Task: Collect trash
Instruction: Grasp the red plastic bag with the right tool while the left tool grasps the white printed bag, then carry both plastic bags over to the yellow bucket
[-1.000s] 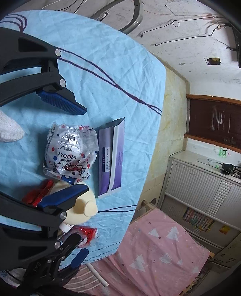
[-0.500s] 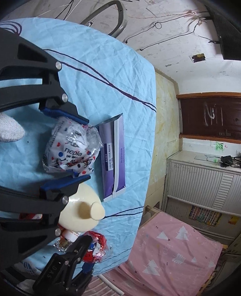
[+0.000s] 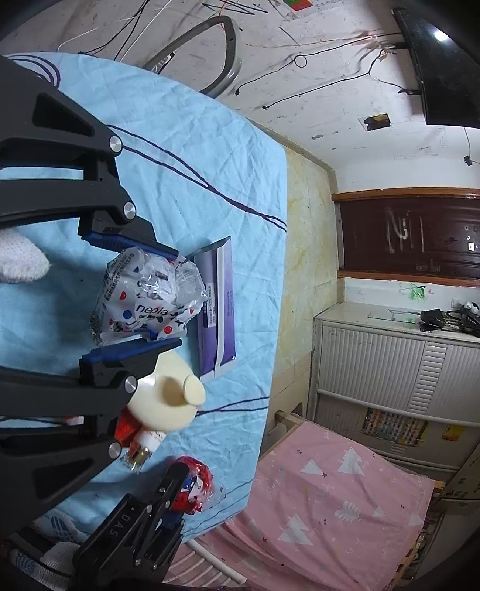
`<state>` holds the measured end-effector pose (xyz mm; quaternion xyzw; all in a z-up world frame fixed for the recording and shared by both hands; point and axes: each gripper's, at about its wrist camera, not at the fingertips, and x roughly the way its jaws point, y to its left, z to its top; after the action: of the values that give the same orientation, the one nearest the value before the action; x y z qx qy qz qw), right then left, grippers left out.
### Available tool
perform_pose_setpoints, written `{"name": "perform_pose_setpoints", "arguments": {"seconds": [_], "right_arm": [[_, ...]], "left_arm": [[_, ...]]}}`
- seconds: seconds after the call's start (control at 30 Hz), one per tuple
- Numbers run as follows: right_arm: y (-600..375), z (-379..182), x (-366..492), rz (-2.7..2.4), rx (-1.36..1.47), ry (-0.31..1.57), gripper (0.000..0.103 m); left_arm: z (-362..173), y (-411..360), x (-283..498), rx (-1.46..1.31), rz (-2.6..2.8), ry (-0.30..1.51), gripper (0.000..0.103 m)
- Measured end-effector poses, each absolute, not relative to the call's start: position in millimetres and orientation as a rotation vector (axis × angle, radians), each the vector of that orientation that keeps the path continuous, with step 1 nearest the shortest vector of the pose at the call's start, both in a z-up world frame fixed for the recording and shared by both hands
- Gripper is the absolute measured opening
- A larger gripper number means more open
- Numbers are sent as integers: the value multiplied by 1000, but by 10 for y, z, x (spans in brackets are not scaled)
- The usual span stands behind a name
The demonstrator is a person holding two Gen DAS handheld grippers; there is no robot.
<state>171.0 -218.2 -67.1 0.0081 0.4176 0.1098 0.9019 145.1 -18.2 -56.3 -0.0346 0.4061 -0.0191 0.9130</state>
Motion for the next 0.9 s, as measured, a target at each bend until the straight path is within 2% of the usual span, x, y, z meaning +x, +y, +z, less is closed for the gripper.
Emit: {"name": "perform_pose_setpoints", "arguments": {"seconds": [0.47,0.9], "right_arm": [[-2726,-467,1337,182,120,786,33],[-3409,-302,954,118,218,687,33]], "left_arm": [[-219,-659,1118,-6,-96,771,32],[-110,-1307,917,88,-160,750,32]]}}
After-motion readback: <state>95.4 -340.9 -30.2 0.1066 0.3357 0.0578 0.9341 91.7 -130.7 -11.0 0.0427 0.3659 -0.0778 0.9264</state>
